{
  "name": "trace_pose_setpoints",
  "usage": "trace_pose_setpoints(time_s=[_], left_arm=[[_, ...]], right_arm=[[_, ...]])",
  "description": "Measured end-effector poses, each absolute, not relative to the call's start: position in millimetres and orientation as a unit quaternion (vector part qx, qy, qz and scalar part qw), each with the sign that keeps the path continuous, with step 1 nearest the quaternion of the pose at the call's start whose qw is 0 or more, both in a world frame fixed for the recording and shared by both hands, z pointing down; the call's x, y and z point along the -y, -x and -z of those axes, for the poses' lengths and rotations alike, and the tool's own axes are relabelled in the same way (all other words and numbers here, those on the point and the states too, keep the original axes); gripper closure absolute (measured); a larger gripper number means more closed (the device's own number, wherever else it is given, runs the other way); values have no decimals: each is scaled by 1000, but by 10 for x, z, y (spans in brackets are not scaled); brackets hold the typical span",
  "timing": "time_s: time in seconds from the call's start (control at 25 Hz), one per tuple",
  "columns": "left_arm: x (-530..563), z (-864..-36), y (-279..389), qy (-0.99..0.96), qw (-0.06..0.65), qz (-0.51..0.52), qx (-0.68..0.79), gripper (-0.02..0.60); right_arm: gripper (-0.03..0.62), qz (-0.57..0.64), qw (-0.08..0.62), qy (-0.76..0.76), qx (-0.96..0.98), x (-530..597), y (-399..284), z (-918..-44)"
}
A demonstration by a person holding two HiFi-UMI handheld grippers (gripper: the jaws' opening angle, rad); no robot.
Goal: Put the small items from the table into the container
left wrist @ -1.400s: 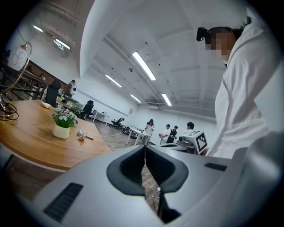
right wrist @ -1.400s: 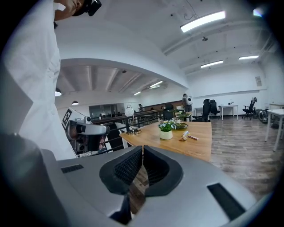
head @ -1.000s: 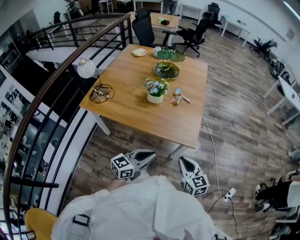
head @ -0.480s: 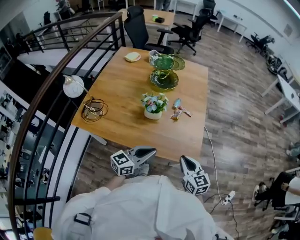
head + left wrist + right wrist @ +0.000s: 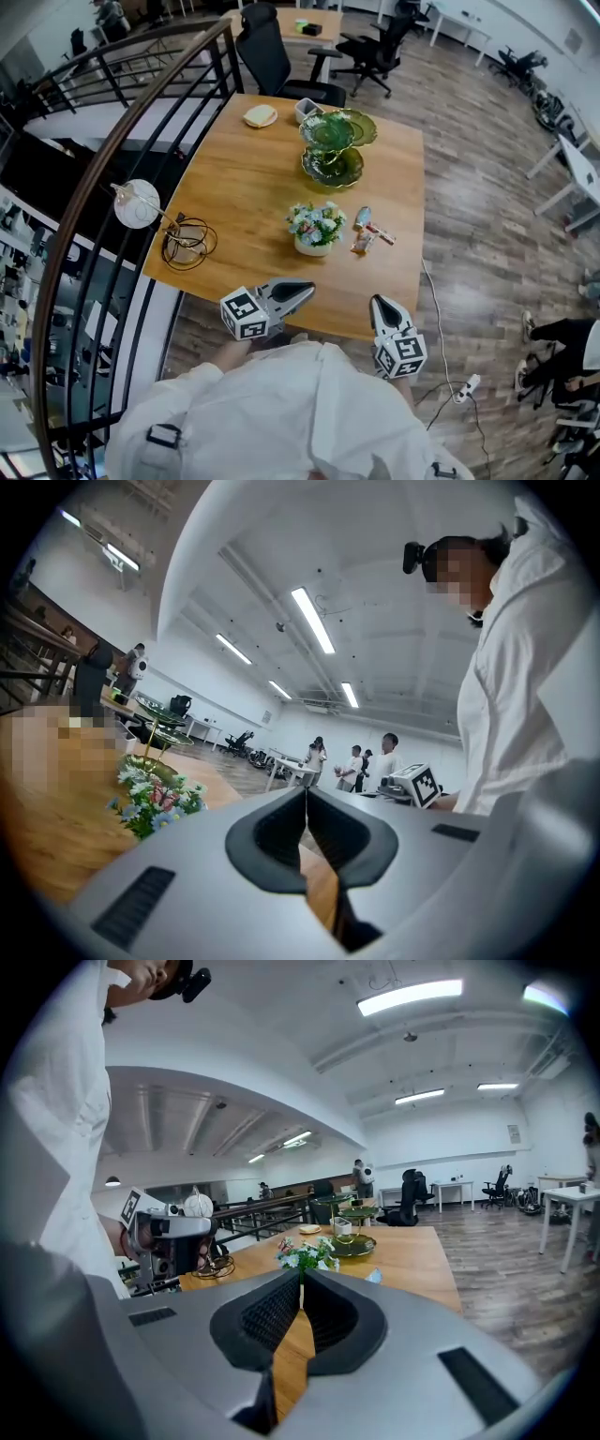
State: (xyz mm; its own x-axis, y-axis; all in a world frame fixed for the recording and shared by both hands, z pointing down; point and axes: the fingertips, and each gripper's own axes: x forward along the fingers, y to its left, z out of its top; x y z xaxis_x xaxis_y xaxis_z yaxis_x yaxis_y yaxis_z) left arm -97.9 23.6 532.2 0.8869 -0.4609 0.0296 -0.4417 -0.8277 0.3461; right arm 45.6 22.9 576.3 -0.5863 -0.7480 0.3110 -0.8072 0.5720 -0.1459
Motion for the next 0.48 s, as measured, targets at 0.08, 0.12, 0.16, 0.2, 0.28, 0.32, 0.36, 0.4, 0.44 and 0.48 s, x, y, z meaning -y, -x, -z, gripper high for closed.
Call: trace_pose_setpoints(time_s=[0.08, 0.12, 0.16, 0.2, 0.28, 0.32, 0.36, 0.4, 0.44, 0.48], left_arm=[[-130, -5331, 1021, -955, 177, 27, 236, 574], [-85, -5339, 1025, -955, 178, 28, 234, 574], [-45, -5344, 1020, -956, 179, 28, 232, 574], [-7, -5345, 1010, -956, 180, 29, 230, 574], [69, -5347, 984, -956, 181, 31, 229, 574], [106, -5345, 968, -956, 182, 33, 229, 574], [140, -5342, 948, -956, 183, 34, 228, 574], [169, -5340, 920, -956, 182, 35, 228, 573], [196, -5339, 884, -956, 182, 35, 227, 574], [227, -5337, 843, -956, 181, 35, 226, 574]], right_arm=[[579, -143, 113, -446, 876, -166, -451, -5807], [579, -145, 116, -448, 875, -139, -463, -5826], [579, -147, 120, -451, 872, -111, -480, -5838], [579, -148, 123, -453, 871, -82, -499, -5844], [579, -148, 129, -453, 869, -26, -522, -5843], [579, -148, 132, -451, 870, 5, -523, -5842], [579, -147, 134, -447, 872, 38, -521, -5842], [579, -147, 135, -443, 874, 74, -520, -5842], [579, -146, 134, -439, 876, 116, -526, -5840], [579, -144, 134, -436, 878, 164, -537, -5834]])
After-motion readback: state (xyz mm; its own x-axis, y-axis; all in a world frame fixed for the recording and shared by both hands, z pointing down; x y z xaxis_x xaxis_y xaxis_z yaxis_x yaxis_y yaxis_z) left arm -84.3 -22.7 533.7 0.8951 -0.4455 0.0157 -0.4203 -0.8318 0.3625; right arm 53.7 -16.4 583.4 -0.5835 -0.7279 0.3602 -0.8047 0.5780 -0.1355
